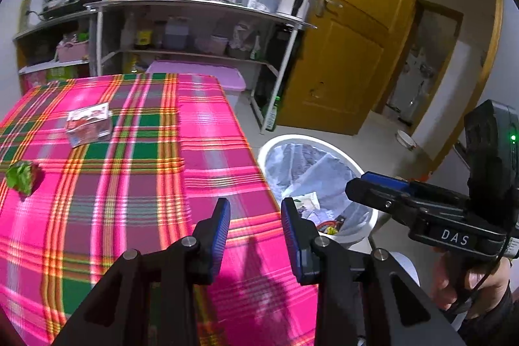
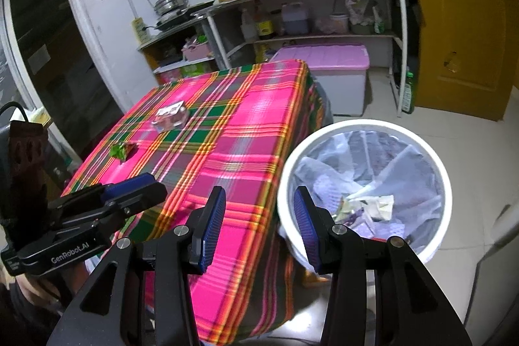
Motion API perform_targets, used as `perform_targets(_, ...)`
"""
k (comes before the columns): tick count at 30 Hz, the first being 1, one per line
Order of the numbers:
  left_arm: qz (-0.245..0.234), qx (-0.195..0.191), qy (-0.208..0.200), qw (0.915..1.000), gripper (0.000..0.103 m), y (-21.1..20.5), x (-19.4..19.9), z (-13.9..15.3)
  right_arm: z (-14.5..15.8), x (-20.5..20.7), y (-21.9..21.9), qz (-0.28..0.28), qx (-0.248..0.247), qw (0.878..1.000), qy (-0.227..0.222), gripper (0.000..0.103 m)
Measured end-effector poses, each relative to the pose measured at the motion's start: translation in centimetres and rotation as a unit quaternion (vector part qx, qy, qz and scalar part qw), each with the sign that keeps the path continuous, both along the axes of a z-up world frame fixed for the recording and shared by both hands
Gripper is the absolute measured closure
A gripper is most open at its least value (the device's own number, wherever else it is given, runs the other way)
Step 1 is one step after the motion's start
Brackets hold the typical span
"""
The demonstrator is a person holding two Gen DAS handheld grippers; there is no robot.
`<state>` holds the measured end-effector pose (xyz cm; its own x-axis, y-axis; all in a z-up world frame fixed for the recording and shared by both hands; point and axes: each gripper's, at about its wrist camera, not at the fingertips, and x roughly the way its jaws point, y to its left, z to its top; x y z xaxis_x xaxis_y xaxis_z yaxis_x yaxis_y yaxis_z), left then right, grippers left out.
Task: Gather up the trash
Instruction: 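Move both tools back over the table toward the green wrapper and milk carton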
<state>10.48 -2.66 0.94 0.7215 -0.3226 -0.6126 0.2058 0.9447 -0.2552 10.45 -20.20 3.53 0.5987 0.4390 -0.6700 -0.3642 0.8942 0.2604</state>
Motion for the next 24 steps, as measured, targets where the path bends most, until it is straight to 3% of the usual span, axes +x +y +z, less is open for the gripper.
perform_targets(11, 0.062, 0.006, -0.002, 0.9981, 0.071, 5.1, -0.9, -0.2, 0.6, 0.5, 4.1, 0.043, -0.005, 0.999, -0.006, 0.058)
perform_targets(17, 0.113, 0.013, 0.0, 0.9935, 0.07, 9.4, -1.1, -0.3, 0.8, 1.6, 6.9, 0.069, -0.009, 0.998, -0.006, 0.05)
perform_targets(21, 0.151, 0.014, -0.001, 0.9884, 0.056, 13.1, -1.3, -0.4, 1.0, 2.4, 9.0, 0.087, -0.013, 0.996, -0.008, 0.05)
perform_targets(24, 0.174, 0.011, -0.001, 0.9846, 0.055, 15.4, -1.3, -0.3, 0.8, 3.2, 10.6, 0.098, -0.015, 0.995, -0.003, 0.046)
